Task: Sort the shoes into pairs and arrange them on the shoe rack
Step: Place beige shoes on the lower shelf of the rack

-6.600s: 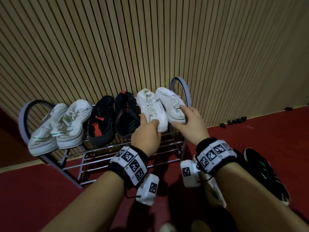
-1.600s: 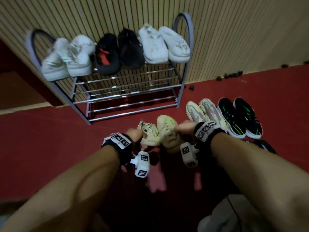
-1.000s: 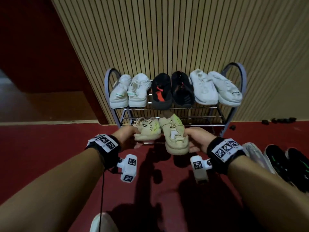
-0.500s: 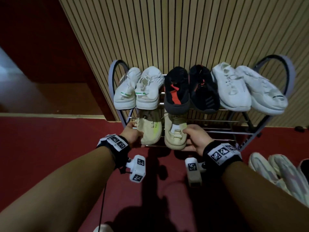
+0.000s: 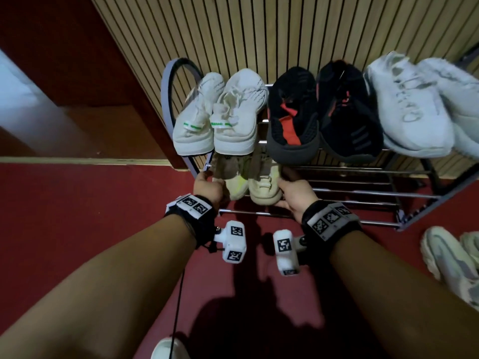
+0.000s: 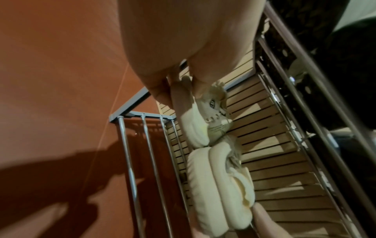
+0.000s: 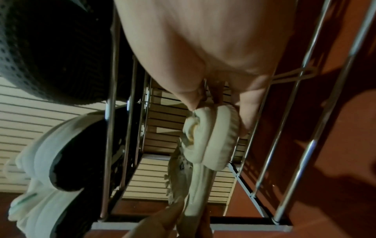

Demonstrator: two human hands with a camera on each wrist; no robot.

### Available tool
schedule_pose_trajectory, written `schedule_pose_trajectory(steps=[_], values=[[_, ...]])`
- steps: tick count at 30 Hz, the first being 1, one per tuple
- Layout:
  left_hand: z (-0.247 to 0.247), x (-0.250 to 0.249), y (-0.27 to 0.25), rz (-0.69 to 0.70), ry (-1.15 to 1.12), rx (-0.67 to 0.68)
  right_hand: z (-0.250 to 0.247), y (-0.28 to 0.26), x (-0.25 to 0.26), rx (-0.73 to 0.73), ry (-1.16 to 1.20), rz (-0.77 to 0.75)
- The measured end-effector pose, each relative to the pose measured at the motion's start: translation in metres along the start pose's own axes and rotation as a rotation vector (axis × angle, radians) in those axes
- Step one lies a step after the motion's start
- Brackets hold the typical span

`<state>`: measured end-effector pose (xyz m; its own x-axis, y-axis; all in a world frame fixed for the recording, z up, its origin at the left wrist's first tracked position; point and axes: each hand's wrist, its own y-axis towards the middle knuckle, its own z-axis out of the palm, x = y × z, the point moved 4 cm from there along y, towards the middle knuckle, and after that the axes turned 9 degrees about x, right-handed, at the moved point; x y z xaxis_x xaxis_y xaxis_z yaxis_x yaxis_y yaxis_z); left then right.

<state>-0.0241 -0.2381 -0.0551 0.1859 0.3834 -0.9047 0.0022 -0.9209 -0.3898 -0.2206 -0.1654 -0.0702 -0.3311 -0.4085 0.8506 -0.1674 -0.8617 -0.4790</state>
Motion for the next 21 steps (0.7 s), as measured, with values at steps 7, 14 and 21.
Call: schedule_pose_trajectory(steps=[7, 14, 21], values=[[0.006, 0.02, -0.012, -0.255, -0.055, 0.179, 0.001, -0.006, -0.009, 0.004, -0.188, -0.039], [0.013, 0.021, -0.013, -0.21, -0.166, 0.212, 0.007, -0.006, -0.009, 0.022, -0.095, -0.057], [0.003, 0.018, -0.002, -0.192, -0.163, 0.165, 0.029, -0.001, -0.005, 0.125, -0.074, -0.116]])
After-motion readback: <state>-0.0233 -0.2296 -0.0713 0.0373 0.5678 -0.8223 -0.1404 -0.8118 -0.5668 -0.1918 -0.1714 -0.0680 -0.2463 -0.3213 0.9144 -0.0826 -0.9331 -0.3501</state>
